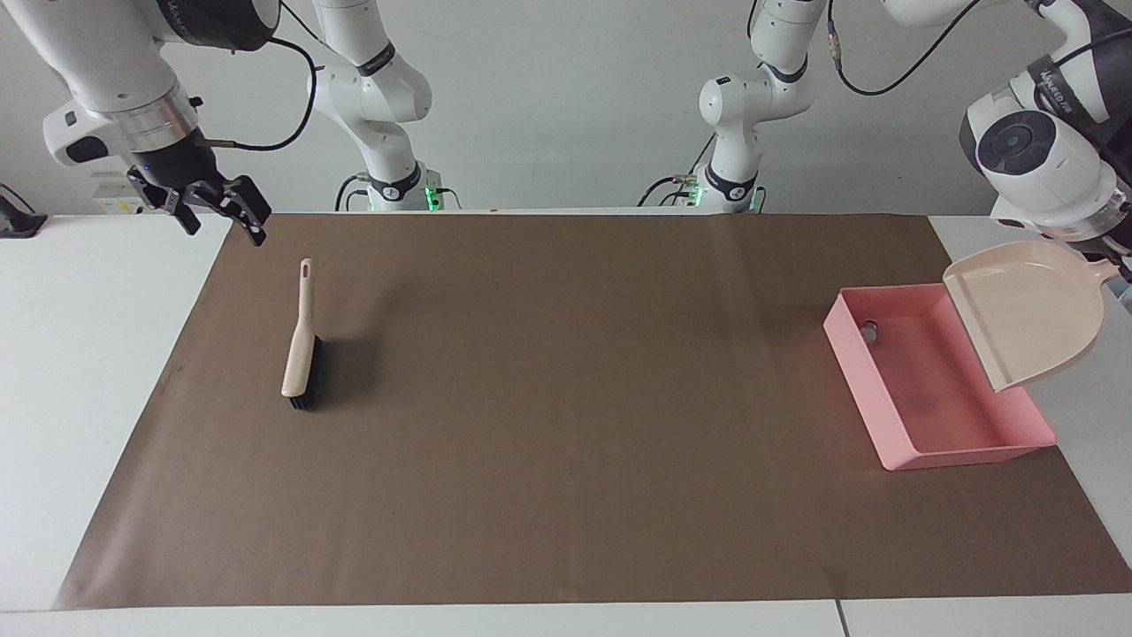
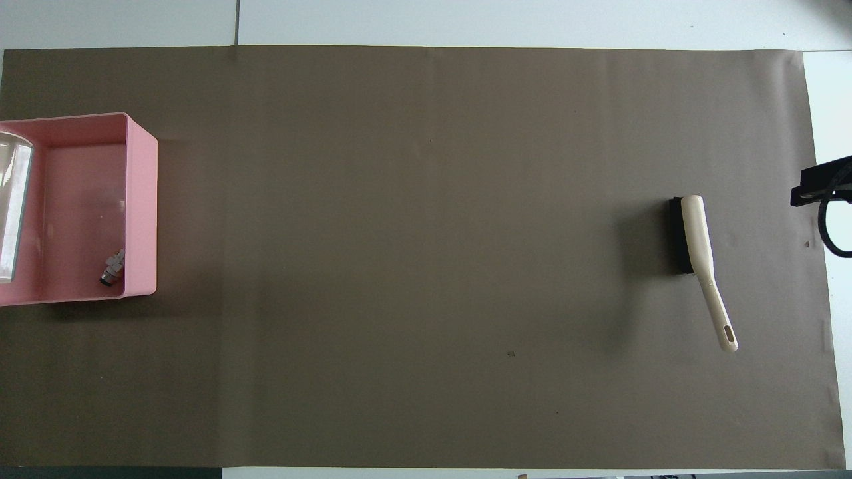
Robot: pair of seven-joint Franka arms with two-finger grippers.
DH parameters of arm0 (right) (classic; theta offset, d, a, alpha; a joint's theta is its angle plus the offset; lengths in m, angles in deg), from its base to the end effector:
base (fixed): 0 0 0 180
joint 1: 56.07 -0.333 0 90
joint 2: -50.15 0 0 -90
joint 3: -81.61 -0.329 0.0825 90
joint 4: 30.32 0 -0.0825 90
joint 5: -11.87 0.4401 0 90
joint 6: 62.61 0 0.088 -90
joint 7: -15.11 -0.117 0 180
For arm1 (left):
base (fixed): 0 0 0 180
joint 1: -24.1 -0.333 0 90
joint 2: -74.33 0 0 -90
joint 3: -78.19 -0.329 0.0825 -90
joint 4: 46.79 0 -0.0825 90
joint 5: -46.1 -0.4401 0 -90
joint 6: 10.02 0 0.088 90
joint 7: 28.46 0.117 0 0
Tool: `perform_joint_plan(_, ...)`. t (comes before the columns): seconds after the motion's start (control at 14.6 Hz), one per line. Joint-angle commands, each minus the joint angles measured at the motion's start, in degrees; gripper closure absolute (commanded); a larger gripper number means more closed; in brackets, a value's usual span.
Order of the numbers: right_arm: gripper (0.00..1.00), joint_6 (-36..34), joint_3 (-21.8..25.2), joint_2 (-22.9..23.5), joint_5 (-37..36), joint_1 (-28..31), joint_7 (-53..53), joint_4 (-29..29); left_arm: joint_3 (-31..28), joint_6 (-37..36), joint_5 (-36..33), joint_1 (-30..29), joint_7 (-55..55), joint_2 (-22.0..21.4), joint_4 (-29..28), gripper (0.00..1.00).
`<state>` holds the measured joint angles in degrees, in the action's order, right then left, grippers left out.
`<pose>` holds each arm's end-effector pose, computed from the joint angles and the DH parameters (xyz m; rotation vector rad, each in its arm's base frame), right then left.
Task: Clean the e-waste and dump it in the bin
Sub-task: 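Raise the emptied dustpan out of the pink bin with the left gripper, then lower the dustpan onto the table beside the bin with the left gripper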
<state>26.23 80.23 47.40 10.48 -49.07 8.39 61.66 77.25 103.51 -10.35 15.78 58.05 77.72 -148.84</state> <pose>0.5897 -0.0606 0.6364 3.0980 -0.3356 -0.0102 0.6419 0.1653 0.5466 -1.5264 1.7440 0.7513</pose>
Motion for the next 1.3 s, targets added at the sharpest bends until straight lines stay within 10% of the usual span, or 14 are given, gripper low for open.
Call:
perform_joint_plan(0.0,0.01,-0.77,0.58,0.03,0.77,-1.63,-1.19,0.04,-0.11,0.38,10.35,1.54,2.87,-1.1,-0.77,0.99)
perform_joint_plan(0.34,0.01,-0.77,2.95,0.03,0.77,-3.91,-1.19,0.22,-0.02,-3.13,25.49,6.55,6.65,-1.53,-1.56,0.98)
perform_joint_plan(1.23,0.01,-0.77,6.21,-0.41,0.77,-6.82,-1.02,0.22,-0.02,5.55,32.89,32.21,-21.38,-1.72,-20.28,1.0)
